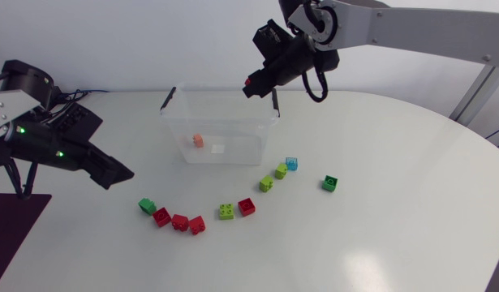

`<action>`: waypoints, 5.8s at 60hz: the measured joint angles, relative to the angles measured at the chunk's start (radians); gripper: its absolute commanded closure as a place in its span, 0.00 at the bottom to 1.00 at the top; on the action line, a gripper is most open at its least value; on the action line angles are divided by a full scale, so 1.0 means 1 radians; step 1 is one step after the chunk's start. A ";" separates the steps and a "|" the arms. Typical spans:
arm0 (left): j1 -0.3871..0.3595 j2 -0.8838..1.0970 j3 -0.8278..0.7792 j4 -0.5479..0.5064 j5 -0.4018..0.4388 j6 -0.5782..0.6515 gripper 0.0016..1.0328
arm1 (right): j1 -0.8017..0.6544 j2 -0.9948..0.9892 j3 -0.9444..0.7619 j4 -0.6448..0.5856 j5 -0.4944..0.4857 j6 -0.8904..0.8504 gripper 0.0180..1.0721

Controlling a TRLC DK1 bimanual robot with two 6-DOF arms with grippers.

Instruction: Pick up the duplo bricks and place them in the container

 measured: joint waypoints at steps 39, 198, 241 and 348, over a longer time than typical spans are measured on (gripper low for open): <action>-0.095 0.223 -0.113 0.185 -0.079 -0.002 0.33 | -0.032 -0.401 -0.415 0.079 0.023 0.025 0.05; -0.248 0.277 0.368 0.344 -0.025 -0.379 0.08 | -0.101 -0.226 -0.230 -0.393 -0.033 -0.390 0.78; -0.111 -0.029 -0.095 -0.005 -0.005 0.259 0.08 | 0.026 0.249 0.382 -0.217 0.014 -0.101 0.14; -0.244 0.090 0.164 0.279 0.065 -0.101 0.76 | -0.209 0.248 -0.148 -0.203 -0.034 -0.834 0.10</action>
